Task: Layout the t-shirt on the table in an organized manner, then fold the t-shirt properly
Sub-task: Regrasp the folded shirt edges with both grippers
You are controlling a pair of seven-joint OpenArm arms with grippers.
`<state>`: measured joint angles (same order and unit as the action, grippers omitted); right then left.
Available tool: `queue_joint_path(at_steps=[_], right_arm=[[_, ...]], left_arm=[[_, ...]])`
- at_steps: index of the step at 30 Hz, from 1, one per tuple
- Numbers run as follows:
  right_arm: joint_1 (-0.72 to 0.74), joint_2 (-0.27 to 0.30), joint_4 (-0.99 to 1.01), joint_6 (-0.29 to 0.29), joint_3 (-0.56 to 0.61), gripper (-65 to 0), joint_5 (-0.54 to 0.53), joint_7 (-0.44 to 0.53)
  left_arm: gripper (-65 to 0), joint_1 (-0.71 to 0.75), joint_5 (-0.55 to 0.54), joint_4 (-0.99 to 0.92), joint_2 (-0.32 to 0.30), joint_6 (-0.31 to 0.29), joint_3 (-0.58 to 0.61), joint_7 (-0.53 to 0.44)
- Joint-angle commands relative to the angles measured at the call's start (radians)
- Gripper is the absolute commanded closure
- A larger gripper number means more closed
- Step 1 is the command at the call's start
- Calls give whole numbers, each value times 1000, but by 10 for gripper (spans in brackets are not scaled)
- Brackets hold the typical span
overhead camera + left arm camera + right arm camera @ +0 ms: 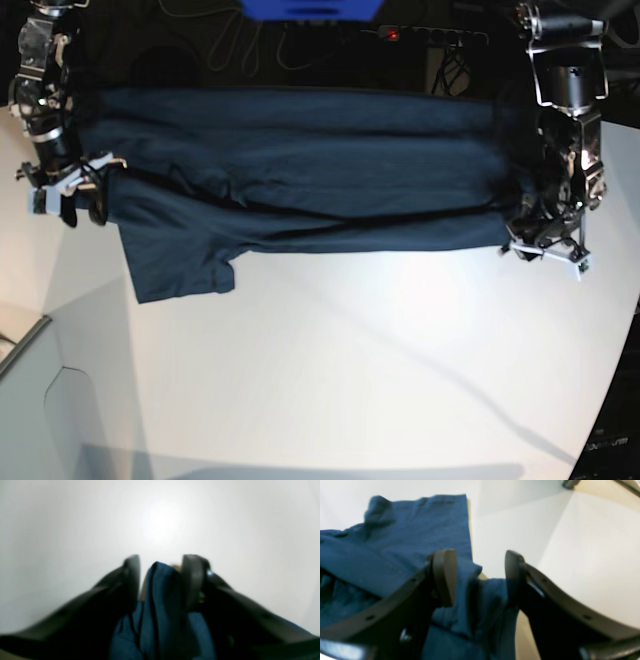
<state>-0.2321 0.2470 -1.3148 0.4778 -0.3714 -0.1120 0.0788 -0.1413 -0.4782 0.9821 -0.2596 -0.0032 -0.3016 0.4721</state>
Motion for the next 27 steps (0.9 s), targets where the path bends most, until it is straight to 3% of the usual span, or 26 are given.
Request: queue_joint_path(at_steps=[1,5,9,16,21,27], right_arm=[[18,15,-19,3,-7,-309,-16,37],[63,15,-19,3,-4,-309,-16,36],[135,15,2,3,2,-310,-15,25],[334,36,162,3,113,-311,-2,-175],[435,42,323,3,156,-315,133,-225],[488,42,470,3,154,-398,239,-224]], left_arm=[[-193,-14,-3,14,-11,-2,-3,-6],[0,-14,-3,21,-13,-2,-3,-6],[0,-14,-3,22,-13,-2,-3,-6],[0,-14,-3,22,-14,-2,-3,-6],[0,-14,-3,22,-17,-2,-5,-6],[0,-14,-3,22,-19,-2,-6,-6]])
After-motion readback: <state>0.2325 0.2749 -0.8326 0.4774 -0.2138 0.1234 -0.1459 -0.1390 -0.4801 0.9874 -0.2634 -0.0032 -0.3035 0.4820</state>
